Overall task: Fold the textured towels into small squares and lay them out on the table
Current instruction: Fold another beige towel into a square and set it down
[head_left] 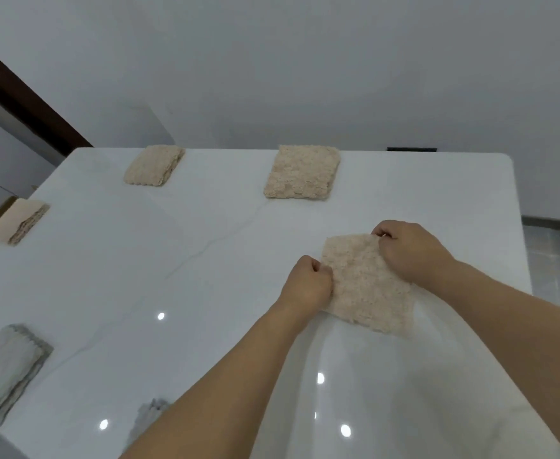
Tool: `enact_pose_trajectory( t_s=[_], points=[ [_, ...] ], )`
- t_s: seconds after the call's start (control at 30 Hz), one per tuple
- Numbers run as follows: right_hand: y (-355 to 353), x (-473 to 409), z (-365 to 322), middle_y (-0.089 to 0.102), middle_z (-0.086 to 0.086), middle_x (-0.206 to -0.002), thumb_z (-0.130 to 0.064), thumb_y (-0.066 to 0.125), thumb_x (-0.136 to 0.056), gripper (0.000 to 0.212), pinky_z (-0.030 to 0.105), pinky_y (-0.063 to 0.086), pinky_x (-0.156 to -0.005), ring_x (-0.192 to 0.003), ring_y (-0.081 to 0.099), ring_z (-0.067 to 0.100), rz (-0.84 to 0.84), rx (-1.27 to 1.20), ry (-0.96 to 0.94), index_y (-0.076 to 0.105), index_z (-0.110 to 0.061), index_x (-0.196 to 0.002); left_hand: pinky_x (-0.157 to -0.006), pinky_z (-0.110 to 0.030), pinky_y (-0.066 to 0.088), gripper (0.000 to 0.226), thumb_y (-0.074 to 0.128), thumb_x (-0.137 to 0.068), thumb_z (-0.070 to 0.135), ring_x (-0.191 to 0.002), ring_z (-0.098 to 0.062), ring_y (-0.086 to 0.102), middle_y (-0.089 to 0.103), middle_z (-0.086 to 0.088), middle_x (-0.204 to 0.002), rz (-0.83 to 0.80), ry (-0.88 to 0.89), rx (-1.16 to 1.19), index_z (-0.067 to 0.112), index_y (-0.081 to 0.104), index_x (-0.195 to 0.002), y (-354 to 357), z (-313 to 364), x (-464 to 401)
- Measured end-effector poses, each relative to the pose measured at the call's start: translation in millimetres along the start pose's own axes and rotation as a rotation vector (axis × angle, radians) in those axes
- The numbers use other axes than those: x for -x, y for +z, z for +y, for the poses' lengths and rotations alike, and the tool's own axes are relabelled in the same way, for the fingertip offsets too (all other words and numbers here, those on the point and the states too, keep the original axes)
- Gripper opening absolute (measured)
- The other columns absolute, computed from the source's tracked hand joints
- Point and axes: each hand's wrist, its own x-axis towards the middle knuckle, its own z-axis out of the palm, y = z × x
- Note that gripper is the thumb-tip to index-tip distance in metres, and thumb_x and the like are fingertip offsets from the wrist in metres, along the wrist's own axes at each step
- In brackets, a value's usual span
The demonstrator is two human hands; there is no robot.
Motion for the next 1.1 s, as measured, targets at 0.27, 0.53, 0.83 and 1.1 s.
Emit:
enact_pose_trajectory(
  t_s=[0.27,0.53,0.83,1.1],
  points=[
    [-53,31,78,0.062,0.002,-0.085,-0.013,0.034,-0.092,0.024,0.033,0.048,-0.067,-0.076,0.056,0.02,0.111,0.205,0.091,0.058,-0.014,-0.092,-0.066,-0.027,0.044,0.011,0.052,-0.098,0.026,-0.066,-0.009,0.049,0.054,0.008,-0.076,-0.063,0.159,-0.069,0.019,0.05,-0.089,83,41,30],
    [-52,36,111,0.057,0.006,-0.085,-0.012,0.041,-0.091,0.014,0.033,0.04,-0.062,-0.075,0.052,0.025,0.276,0.445,0.062,0.054,-0.009,-0.09,-0.066,-0.028,0.043,0.011,0.052,-0.098,0.027,-0.065,-0.01,0.047,0.051,0.008,-0.075,-0.061,0.216,-0.126,0.018,0.052,-0.091,112,48,31],
    [-34,35,107,0.027,-0.005,-0.157,-0.053,0.006,-0.093,0.067,0.034,0.013,-0.118,-0.144,0.023,0.015,0.043,0.523,-0.407,0.029,-0.026,-0.149,-0.117,-0.044,0.026,0.052,0.022,-0.101,0.047,-0.132,-0.015,0.041,0.051,0.002,-0.137,0.232,0.634,-0.535,0.017,0.054,-0.127,106,-15,29],
    [-31,33,109,0.01,-0.013,-0.16,-0.053,-0.002,-0.093,0.065,0.029,0.0,-0.12,-0.147,0.006,0.005,-0.002,0.575,-0.351,0.011,-0.032,-0.154,-0.123,-0.039,0.0,0.067,0.019,-0.098,0.063,-0.15,-0.011,0.011,0.028,0.006,-0.158,0.25,0.635,-0.651,0.022,0.037,-0.147,108,-31,32]
  ],
)
